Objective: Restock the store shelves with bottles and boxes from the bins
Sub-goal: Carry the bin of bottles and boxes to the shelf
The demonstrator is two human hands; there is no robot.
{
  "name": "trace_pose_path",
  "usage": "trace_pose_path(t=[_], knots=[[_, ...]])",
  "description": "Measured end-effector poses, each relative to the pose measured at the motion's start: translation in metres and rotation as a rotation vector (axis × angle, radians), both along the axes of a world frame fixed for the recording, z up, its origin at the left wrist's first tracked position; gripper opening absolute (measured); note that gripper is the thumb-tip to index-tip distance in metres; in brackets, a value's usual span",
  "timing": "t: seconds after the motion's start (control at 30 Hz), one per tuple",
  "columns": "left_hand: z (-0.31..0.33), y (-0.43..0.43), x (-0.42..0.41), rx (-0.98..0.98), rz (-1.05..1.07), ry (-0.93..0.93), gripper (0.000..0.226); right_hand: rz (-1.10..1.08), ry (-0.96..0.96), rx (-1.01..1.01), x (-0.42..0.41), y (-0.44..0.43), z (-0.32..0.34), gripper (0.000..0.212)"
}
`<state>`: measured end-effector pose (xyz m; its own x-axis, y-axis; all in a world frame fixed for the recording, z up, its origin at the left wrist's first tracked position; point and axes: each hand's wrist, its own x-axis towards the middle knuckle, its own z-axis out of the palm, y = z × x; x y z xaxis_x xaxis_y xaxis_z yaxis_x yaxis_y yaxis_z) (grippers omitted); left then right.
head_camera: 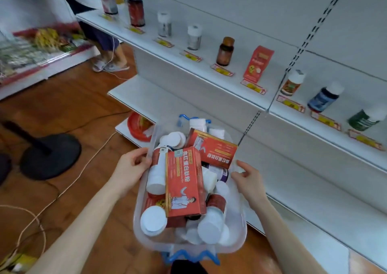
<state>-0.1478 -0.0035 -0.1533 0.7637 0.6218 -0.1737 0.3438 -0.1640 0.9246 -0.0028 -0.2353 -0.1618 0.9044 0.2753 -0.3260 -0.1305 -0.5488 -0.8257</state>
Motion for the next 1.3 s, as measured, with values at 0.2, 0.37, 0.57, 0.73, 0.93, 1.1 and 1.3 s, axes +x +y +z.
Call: trace_pose_path(t=[0.2,0.37,0.57,0.73,0.93,1.1,1.3], knots=[[-0.028,0.092,0.048,-0.006,0.036,0.091,0.020,0.036,0.003,-0.021,0.057,0.095,-0.029,0.039],[-0.048,0.163,0.087,-0.010,0.017,0.178,0.024,0.051,0.033,-0.086,0.098,0.163,-0.047,0.046],[-0.069,0.230,0.141,-0.043,-0.067,0.216,0.024,-0.022,0.073,-0.172,0.131,0.218,-0.065,0.047],[-0.096,0.286,0.191,-0.097,-0.219,0.306,0.039,-0.135,0.083,-0.218,0.141,0.251,-0.086,0.047],[-0.140,0.324,0.240,-0.148,-0.440,0.292,0.030,-0.307,0.102,-0.254,0.146,0.275,-0.135,0.049],[-0.187,0.337,0.268,-0.151,-0.440,0.348,0.040,-0.331,0.110,-0.271,0.154,0.290,-0.170,0.047],[-0.214,0.338,0.291,-0.231,-0.398,0.280,0.033,-0.326,0.067,-0.277,0.172,0.298,-0.190,0.047]])
